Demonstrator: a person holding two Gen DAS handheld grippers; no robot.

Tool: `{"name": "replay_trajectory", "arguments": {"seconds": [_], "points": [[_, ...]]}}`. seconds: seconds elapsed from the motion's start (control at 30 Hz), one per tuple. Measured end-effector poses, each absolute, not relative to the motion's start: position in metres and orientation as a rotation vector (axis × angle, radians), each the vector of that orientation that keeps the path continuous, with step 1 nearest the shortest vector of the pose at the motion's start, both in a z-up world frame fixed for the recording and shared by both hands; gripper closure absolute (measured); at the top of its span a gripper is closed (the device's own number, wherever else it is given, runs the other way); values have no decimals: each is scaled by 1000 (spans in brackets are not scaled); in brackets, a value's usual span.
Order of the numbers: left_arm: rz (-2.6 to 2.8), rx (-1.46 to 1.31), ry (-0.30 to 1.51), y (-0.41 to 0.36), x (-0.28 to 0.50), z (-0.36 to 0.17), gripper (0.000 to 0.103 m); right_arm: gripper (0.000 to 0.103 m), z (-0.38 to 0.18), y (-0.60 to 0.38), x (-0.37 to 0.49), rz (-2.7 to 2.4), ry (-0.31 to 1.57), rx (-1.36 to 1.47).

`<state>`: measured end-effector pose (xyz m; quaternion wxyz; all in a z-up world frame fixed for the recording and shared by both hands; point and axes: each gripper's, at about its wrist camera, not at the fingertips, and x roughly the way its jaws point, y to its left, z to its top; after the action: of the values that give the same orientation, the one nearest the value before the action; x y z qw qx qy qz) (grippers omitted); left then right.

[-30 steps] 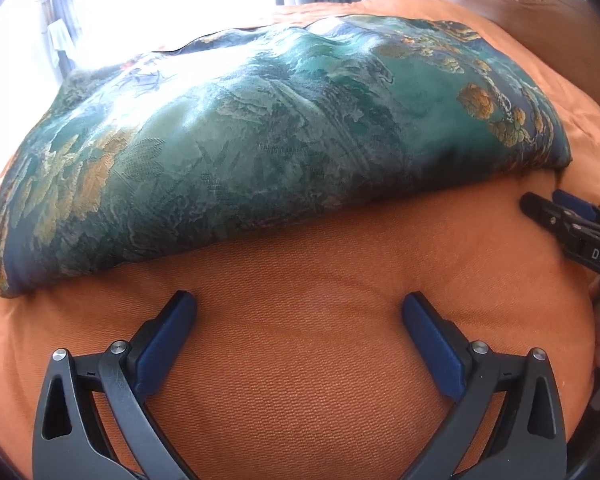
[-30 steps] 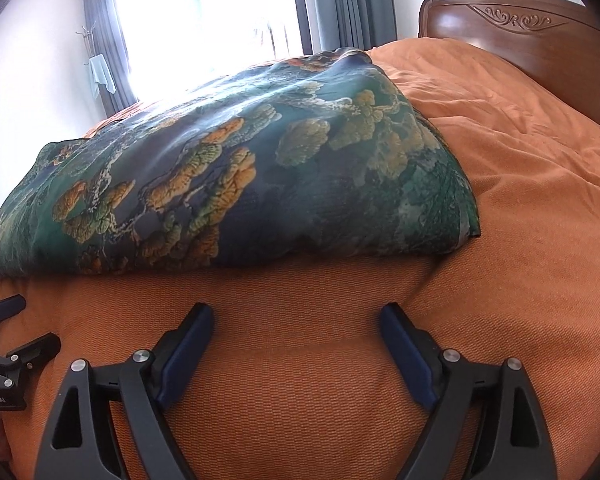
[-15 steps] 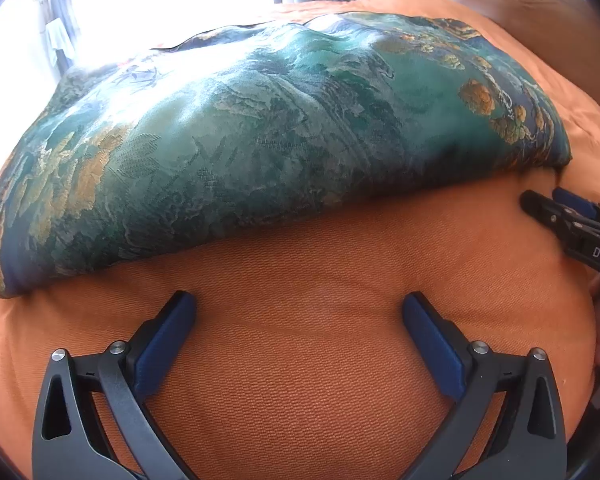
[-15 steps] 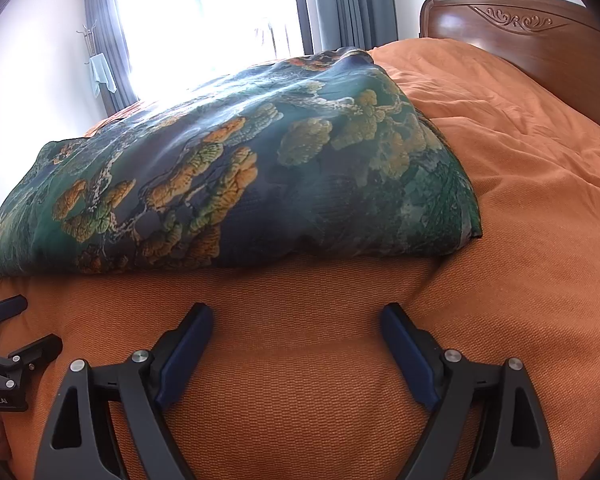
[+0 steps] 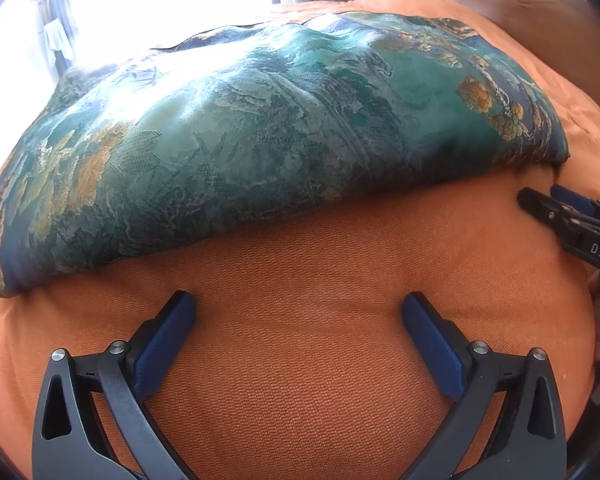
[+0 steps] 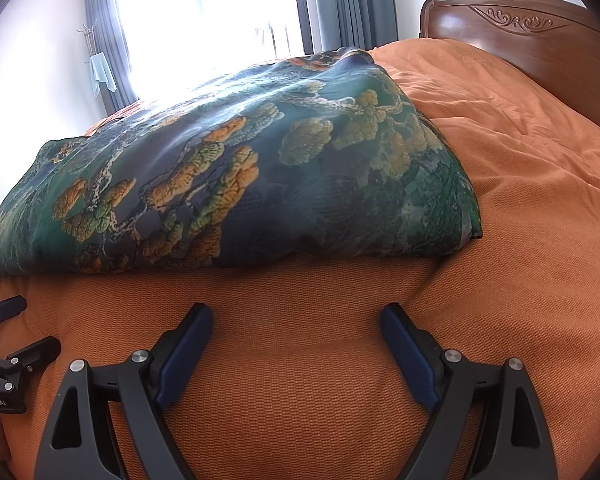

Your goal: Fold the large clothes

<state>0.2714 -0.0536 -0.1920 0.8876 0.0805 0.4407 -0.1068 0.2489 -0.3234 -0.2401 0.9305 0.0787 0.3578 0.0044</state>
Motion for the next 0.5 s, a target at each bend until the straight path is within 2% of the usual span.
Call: {"name": "replay_trajectory", "arguments": {"seconds": [0.33, 0.5], "points": [[-257, 140, 788, -45, 237, -170, 1, 14, -232, -334, 248, 40, 729, 211], [-313, 120, 660, -52, 240, -120, 1, 14, -210, -373, 234, 71, 615, 470]]}}
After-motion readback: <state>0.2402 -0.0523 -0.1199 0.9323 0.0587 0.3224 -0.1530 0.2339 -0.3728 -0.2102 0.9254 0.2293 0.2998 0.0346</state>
